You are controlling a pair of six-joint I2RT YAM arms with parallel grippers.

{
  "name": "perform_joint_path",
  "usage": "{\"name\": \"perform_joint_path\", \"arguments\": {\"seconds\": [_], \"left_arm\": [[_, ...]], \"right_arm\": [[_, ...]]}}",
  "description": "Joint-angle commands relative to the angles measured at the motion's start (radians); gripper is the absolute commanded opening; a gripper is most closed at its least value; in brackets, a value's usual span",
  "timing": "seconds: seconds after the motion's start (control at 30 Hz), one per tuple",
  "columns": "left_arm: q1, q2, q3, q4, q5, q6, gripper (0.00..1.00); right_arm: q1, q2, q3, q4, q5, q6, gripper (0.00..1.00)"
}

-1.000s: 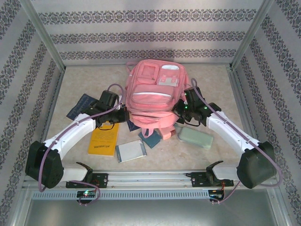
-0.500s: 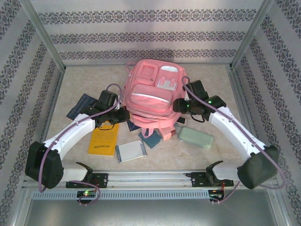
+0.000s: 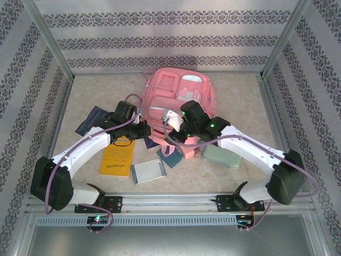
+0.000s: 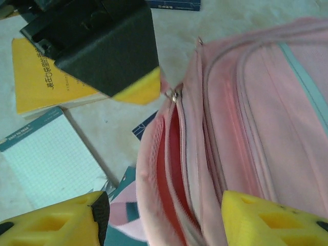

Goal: Pack the student bag
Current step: Unzip the student bag to access the book.

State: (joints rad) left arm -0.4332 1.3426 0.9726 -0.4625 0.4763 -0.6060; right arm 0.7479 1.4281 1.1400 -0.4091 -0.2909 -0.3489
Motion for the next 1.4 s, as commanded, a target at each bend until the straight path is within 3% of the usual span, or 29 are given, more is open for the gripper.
{"name": "perform_joint_path", "arguments": {"seconds": [0.0,0.07,0.27,0.57,0.93,1.03,1.1,1.17,1.37], "left_arm": [[-0.024,-0.023,-0.018,0.074,0.081,0.023,0.0],[-0.024,-0.022,-0.026,0.09,0.102,0.027,0.0],[-0.024,-0.038,-0.013,0.074,0.094,0.057,0.0],[-0.024,-0.051,-0.005,0.053,0.094,0.071,0.0],[-0.024,-0.064,0.006,0.043,0.089,0.074,0.0],[-0.025,-0.07,0.011,0.045,0.088,0.069,0.0],[-0.024,-0.071,0.017,0.04,0.078,0.072,0.0],[-0.022,-0.07,0.026,0.027,0.063,0.078,0.0],[0.037,-0.041,0.048,0.013,0.061,0.069,0.0]], "right_arm": [[-0.019,0.068,0.085,0.019,-0.108,-0.142,0.61],[-0.03,0.119,0.128,0.004,-0.164,-0.126,0.6],[-0.064,0.22,0.197,-0.049,-0.132,-0.141,0.51],[-0.099,0.211,0.158,-0.05,-0.298,-0.19,0.52],[-0.103,0.303,0.197,-0.054,-0.28,-0.18,0.47],[-0.104,0.309,0.203,-0.066,-0.253,-0.196,0.35],[-0.117,0.299,0.211,-0.069,-0.248,-0.2,0.13],[-0.13,0.276,0.206,-0.061,-0.252,-0.199,0.02],[-0.137,0.18,0.163,-0.066,-0.19,-0.274,0.0]]}}
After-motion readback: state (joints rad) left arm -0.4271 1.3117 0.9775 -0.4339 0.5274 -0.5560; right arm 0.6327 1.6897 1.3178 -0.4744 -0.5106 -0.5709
